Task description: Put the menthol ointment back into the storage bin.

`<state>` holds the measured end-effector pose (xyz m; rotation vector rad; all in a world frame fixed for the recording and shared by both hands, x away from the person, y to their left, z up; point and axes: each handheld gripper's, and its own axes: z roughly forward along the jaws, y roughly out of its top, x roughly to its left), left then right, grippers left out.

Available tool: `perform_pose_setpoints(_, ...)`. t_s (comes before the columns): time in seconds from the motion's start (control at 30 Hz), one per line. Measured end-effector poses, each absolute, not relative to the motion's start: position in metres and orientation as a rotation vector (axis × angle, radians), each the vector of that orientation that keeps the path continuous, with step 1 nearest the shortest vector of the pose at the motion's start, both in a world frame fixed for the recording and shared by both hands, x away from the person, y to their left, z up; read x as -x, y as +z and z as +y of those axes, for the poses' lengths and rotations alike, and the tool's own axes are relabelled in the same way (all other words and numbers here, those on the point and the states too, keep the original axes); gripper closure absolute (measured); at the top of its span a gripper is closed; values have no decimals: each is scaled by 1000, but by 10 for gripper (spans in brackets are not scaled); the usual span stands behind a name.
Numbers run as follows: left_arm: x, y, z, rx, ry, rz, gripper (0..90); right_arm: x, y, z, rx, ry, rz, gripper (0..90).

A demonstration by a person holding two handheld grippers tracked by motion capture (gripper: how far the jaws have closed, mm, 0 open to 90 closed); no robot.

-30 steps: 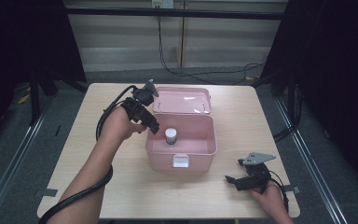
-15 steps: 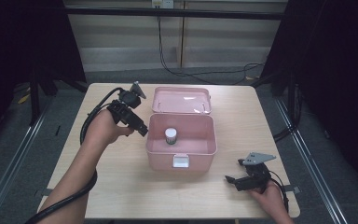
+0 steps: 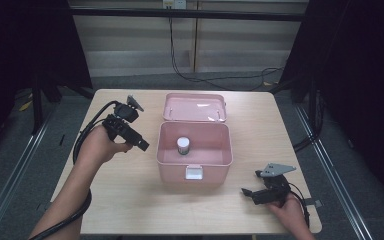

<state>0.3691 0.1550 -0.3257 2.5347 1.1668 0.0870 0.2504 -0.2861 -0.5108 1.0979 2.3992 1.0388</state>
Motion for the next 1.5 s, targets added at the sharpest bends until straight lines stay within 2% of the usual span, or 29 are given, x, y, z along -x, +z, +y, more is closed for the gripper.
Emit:
perform_pose_setpoints(0.87,-354,-401,211,-2411,35,1291,213,-250,-511,-286,-1100,1037,2401,126)
perform_pose_setpoints(1.5,-341,-462,228,-2352,72,1315,211,-250,-511,-286,-1100,1037,2401,126)
